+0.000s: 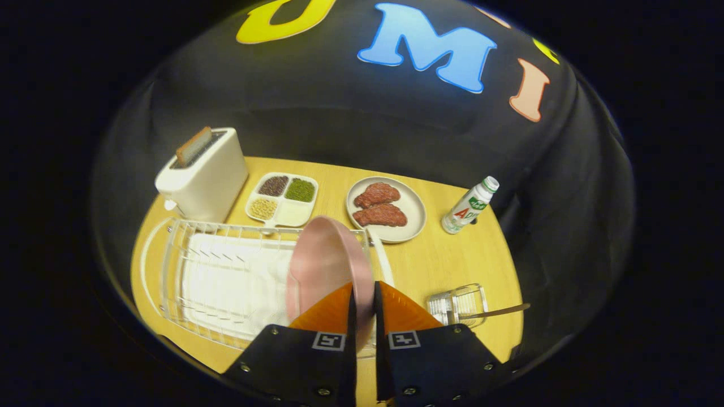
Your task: Take the plate from the dish rack, then take the spoon from the basket and place it into the plate.
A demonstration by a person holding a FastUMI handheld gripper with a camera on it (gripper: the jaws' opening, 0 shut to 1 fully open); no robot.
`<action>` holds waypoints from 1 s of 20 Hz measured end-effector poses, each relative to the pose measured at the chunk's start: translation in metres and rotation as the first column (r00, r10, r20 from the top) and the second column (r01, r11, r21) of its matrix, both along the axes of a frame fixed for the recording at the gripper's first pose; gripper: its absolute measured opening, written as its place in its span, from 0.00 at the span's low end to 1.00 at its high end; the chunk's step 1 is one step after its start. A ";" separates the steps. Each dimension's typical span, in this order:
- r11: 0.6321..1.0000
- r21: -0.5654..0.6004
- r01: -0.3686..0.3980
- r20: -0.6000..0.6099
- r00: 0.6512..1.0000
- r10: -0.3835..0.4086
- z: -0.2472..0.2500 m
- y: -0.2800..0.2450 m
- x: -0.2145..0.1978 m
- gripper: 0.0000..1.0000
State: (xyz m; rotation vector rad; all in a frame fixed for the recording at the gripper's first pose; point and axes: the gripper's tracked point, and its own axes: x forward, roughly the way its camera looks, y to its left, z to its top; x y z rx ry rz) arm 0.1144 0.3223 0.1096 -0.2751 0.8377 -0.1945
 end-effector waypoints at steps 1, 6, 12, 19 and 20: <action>0.999 -0.044 0.004 -0.002 1.000 -0.004 0.001 0.000 0.003 0.13; 0.973 -0.231 -0.015 0.008 1.000 0.017 0.014 0.018 0.008 0.07; 0.954 -0.298 -0.010 0.011 1.000 0.014 0.035 0.024 0.014 0.07; 0.912 -0.409 0.022 0.059 0.998 0.002 0.037 0.036 0.025 0.07; 0.911 -0.411 0.024 0.067 0.998 0.004 0.036 0.040 0.027 0.07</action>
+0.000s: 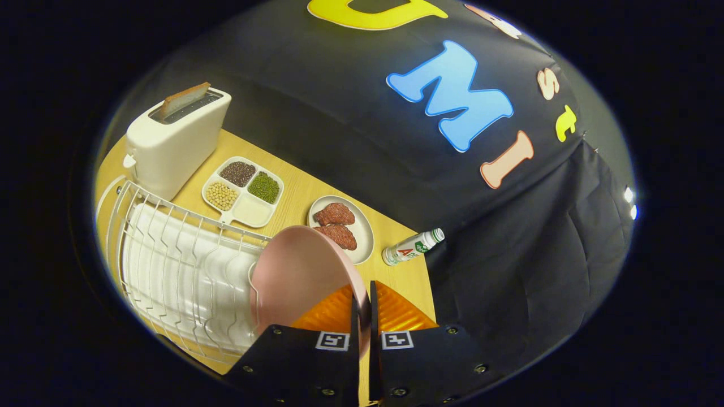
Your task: Take the plate from the dish rack, then take the spoon from the basket and place it into the plate.
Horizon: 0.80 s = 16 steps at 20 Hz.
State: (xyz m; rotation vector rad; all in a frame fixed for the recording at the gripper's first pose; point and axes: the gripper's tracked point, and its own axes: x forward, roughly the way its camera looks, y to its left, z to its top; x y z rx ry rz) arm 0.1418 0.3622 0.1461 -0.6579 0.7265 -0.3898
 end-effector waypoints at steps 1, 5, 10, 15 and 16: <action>1.000 -0.016 0.002 0.012 1.000 -0.002 0.002 0.003 0.001 0.07; 0.996 -0.081 -0.021 0.050 0.998 0.025 0.024 0.008 0.002 0.07; 0.999 -0.024 -0.035 0.114 0.993 0.038 0.056 0.004 0.005 0.05; 0.984 0.169 -0.051 0.110 0.993 0.033 0.069 -0.018 -0.012 0.06; 0.974 0.220 -0.052 0.105 0.994 0.029 0.069 -0.027 -0.017 0.07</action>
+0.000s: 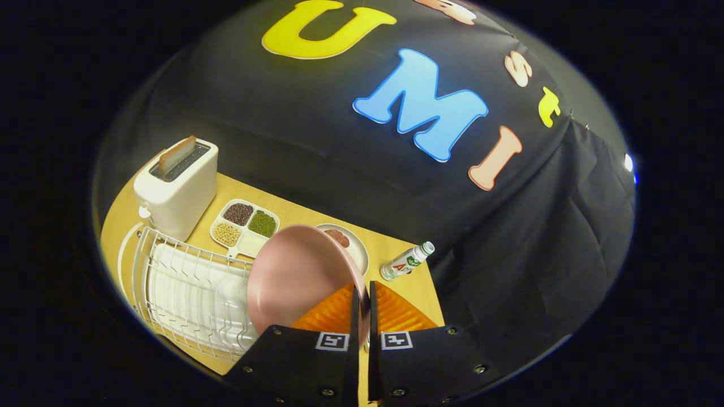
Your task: Take the plate from the dish rack, then take the spoon from the basket and place it into the plate.
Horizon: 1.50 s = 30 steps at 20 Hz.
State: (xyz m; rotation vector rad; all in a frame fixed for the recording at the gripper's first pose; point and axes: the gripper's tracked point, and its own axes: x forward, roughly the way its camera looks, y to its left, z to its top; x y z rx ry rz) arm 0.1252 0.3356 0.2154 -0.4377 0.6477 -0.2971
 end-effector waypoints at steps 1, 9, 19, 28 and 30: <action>0.998 0.063 0.000 -0.005 1.000 0.000 0.000 -0.007 -0.004 0.06; 0.923 0.385 -0.009 -0.063 0.997 0.037 -0.014 -0.062 -0.049 0.07; 0.762 0.645 -0.057 -0.128 0.975 0.181 -0.061 -0.107 -0.124 0.07; 0.660 0.750 -0.042 -0.197 0.939 0.283 -0.146 -0.126 -0.201 0.07; 0.644 0.764 -0.033 -0.214 0.929 0.301 -0.167 -0.127 -0.211 0.07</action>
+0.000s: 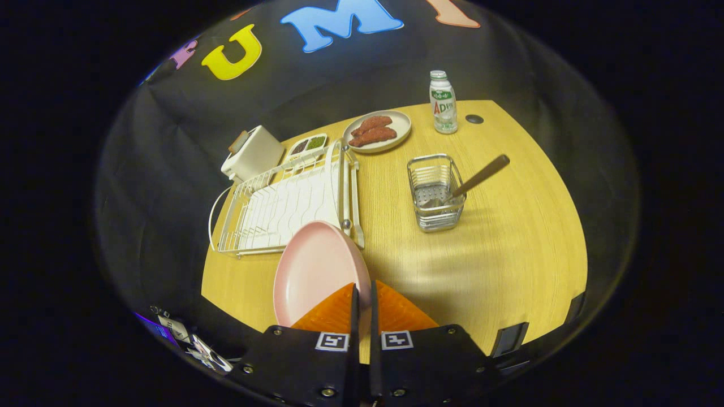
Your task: Take the plate from the dish rack, then take the spoon from the basket and place it into the plate.
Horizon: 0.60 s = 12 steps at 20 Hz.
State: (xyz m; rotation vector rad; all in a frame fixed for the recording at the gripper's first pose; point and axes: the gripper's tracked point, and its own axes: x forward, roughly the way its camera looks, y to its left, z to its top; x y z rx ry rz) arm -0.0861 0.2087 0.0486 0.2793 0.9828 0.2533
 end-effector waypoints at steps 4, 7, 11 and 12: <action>0.995 0.104 0.005 -0.047 0.999 0.000 -0.030 0.005 -0.010 0.07; 0.985 0.171 0.018 -0.060 0.998 -0.008 -0.042 0.009 -0.010 0.07; 0.981 0.194 0.018 -0.083 0.997 -0.002 -0.060 0.007 -0.004 0.07; 0.981 0.193 0.013 -0.086 0.996 0.004 -0.065 0.007 -0.003 0.07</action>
